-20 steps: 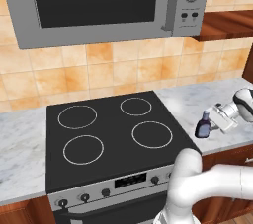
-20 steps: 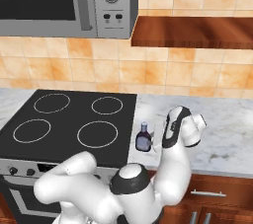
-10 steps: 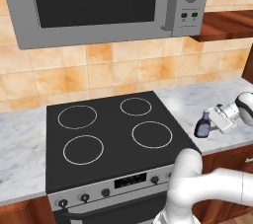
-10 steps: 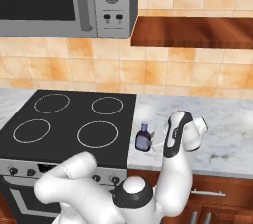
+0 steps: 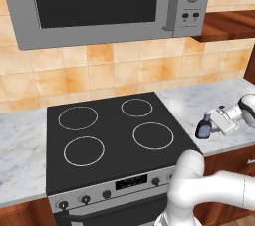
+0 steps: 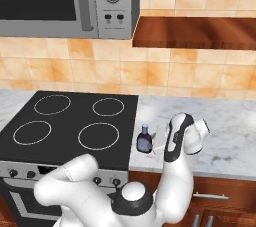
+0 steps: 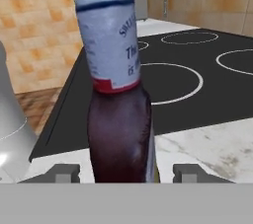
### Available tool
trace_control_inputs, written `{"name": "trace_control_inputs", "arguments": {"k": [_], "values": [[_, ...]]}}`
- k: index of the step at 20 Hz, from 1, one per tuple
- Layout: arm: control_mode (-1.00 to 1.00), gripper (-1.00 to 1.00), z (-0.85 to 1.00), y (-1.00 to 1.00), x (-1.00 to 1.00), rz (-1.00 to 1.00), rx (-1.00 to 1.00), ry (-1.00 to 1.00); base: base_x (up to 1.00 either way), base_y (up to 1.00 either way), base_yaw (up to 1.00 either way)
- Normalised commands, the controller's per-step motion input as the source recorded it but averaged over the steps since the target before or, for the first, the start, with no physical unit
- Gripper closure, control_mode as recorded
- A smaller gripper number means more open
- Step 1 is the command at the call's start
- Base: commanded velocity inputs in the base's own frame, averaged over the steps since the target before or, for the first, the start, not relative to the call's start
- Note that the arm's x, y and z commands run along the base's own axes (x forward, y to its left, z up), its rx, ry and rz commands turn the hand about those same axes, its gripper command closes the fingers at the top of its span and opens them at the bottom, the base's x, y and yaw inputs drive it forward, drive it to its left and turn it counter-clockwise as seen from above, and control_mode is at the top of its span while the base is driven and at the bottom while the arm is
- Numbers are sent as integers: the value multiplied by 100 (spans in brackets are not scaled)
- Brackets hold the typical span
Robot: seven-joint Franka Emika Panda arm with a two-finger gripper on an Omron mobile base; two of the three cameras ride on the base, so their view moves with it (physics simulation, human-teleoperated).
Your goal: Take 2 condiments from the cabinet and move them on the counter near the stove.Make sure the condiments are lined up with each other, next to each other.
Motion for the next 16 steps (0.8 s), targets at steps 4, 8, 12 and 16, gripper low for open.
{"name": "trace_control_inputs", "arguments": {"k": [4, 8, 12, 16], "values": [[-100, -100, 15, 0, -6, 0, 0, 1, 0, 0, 0], [-100, -100, 33, -15, -5, 0, 0, 2, 0, 0, 0], [-100, -100, 36, -29, -14, 0, 0, 0, 0, 0, 0], [-100, -100, 41, -38, -50, -5, 2, 0, 0, 0, 0]]}}
